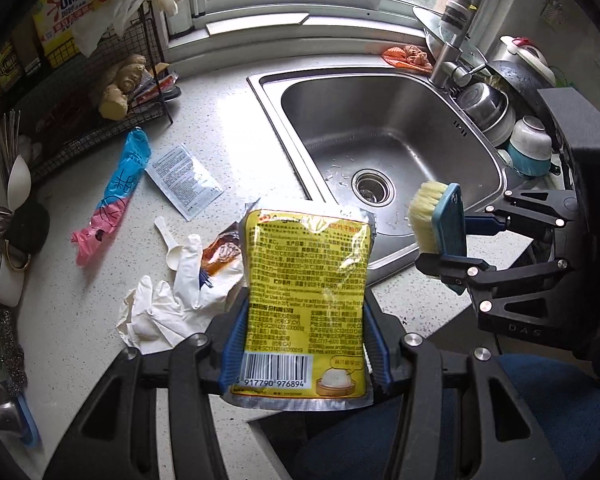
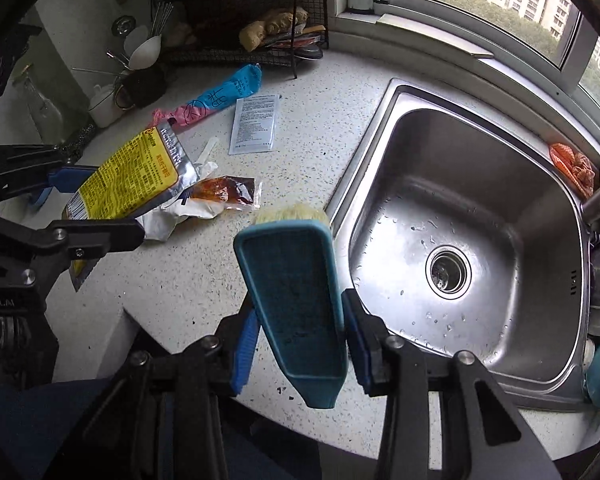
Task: Collect trash
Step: 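Carry the yellow pouch and blue brush down toward the red bin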
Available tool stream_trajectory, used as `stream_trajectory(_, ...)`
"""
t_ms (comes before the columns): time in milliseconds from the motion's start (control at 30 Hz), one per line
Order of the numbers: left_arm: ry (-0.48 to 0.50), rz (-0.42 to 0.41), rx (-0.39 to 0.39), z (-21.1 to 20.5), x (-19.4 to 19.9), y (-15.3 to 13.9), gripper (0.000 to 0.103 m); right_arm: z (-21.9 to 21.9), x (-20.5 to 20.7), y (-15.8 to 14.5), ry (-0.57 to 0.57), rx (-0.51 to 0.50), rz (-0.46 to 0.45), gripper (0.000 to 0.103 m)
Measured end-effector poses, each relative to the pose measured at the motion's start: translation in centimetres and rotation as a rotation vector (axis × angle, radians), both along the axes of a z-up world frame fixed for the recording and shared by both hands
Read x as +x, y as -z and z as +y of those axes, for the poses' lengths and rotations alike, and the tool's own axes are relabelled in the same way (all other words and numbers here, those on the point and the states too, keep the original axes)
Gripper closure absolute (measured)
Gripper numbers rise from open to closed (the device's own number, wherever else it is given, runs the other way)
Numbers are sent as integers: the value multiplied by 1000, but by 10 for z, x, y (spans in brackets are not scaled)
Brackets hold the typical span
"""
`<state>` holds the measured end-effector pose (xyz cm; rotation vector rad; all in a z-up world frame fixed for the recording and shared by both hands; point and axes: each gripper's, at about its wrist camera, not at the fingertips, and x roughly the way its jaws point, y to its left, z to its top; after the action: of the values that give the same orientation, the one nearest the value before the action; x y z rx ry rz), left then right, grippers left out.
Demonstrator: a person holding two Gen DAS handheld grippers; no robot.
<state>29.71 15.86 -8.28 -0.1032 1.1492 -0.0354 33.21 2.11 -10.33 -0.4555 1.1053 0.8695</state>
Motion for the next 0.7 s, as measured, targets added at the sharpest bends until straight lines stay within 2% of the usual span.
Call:
stream_trajectory(400,91,36,7,-108,-37,6,54,-94,-44,-3,94,15,13,67)
stream_trajectory(600,138,75,25,-154,-63,18,54,-137,-68,11,154,0,55,68)
stream_trajectory(700,127,92,16,-169,-71,28,53,-153,-81,22,179,-10,73,68)
